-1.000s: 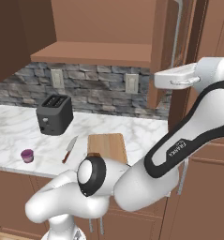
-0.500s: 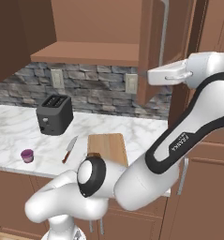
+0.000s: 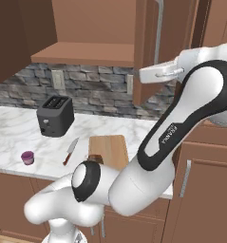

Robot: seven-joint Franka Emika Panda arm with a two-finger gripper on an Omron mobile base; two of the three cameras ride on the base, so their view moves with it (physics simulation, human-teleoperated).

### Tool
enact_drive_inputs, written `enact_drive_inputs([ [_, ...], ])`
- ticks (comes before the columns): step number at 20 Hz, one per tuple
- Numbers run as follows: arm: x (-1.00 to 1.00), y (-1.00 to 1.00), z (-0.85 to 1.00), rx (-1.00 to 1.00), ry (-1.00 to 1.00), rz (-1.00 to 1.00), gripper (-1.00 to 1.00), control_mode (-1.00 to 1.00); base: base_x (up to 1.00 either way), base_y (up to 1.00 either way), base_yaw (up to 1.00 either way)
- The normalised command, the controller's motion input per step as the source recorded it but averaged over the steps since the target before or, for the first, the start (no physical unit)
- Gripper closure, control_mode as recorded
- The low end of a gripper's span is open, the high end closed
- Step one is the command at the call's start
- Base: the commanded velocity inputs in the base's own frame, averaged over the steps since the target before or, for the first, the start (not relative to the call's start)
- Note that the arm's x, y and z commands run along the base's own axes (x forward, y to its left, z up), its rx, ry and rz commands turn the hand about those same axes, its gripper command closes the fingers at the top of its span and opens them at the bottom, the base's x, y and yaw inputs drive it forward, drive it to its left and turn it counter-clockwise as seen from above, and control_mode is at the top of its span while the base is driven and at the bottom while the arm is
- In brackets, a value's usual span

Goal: Pick the bread, place it on the cutting board, pick the jam, place it on the counter, and close the cabinet.

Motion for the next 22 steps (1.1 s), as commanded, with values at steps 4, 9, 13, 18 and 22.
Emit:
enact_drive_inputs([
  [4,-0.19,0.33,0.00,0.04,-0.08,-0.15,-1.00,-1.00,0.00,0.00,0.00],
  [9,0.00,0.27,0.00,0.07,-0.11,-0.08,-1.00,-1.00,0.00,0.00,0.00],
  [13,0.00,0.27,0.00,0.09,-0.15,-0.04,-1.00,-1.00,0.00,0.00,0.00],
  [18,0.00,0.29,0.00,0.09,-0.14,-0.03,-1.00,-1.00,0.00,0.00,0.00],
  [22,0.00,0.34,0.00,0.07,-0.12,-0.04,-1.00,-1.00,0.00,0.00,0.00],
])
